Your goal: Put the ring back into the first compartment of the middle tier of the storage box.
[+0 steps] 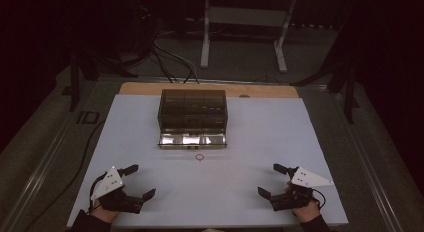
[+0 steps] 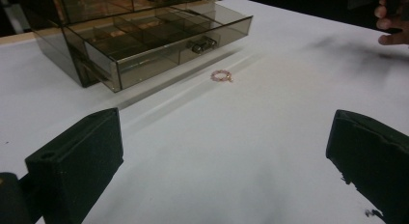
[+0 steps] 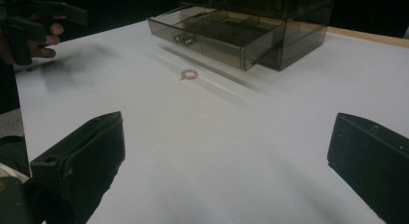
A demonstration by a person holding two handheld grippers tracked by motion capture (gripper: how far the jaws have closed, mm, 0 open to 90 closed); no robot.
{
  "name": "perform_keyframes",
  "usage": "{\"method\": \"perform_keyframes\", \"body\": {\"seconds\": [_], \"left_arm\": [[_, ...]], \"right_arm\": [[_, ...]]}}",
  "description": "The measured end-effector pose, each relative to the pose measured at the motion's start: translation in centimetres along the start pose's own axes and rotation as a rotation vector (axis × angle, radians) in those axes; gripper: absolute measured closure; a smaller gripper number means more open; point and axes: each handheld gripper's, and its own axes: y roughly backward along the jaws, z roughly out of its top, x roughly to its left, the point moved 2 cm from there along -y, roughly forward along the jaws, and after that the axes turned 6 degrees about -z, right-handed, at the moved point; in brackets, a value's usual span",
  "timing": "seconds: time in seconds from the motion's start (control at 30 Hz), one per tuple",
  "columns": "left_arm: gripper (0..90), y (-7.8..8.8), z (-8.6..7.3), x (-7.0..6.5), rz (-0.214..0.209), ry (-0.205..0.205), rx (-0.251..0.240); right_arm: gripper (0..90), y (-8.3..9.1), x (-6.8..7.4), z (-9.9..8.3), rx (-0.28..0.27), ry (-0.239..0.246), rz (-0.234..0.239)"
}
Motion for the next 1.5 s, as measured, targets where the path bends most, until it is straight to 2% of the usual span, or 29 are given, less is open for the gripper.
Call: {"method": "perform_keyframes", "body": {"seconds": [0.17, 0.3, 0.47, 0.7, 0.8, 1.07, 1.17, 1.2, 1.23, 1.5], "left_arm": [[1.0, -0.2, -0.1, 0.0, -0.038, 0.001, 0.002], [1.0, -0.4, -0.2, -0.2, -0.085, -0.008, 0.038], [1.0, -0.5, -0.4, -0.5, -0.107, -0.025, 0.071], [1.0, -0.4, 0.1, -0.9, -0.127, -0.012, 0.060], [1.0, -0.5, 0.9, -1.3, -0.148, -0.014, 0.041], [1.0, -0.5, 3.1, -2.4, -0.212, -0.037, 0.032], [1.0, -0.3, 4.5, -2.6, -0.222, -0.057, 0.025], [1.0, -0.3, 4.5, -2.6, -0.222, -0.057, 0.025], [1.0, -0.3, 5.2, -2.5, -0.228, -0.059, 0.019], [1.0, -0.4, 8.0, -2.6, -0.240, -0.079, 0.006]], "right_arm": [[0.0, 0.0, 0.0, -0.1, 0.010, 0.002, -0.003], [0.0, -0.1, 0.2, -0.2, 0.022, 0.015, -0.002], [0.0, -0.4, 0.3, -0.2, 0.029, 0.018, 0.003], [0.0, -0.2, 0.7, 0.0, 0.021, 0.027, -0.005], [0.0, -0.1, 0.7, 0.0, 0.014, 0.024, -0.010], [0.0, -0.1, 0.8, 0.1, 0.007, 0.018, -0.012], [0.0, 0.0, 0.8, 0.2, 0.004, 0.020, -0.013], [0.0, 0.0, 0.8, 0.2, 0.003, 0.020, -0.014], [0.0, 0.0, 0.8, 0.2, 0.002, 0.021, -0.015], [0.0, 0.0, 0.7, 0.2, -0.002, 0.016, -0.013]]}}
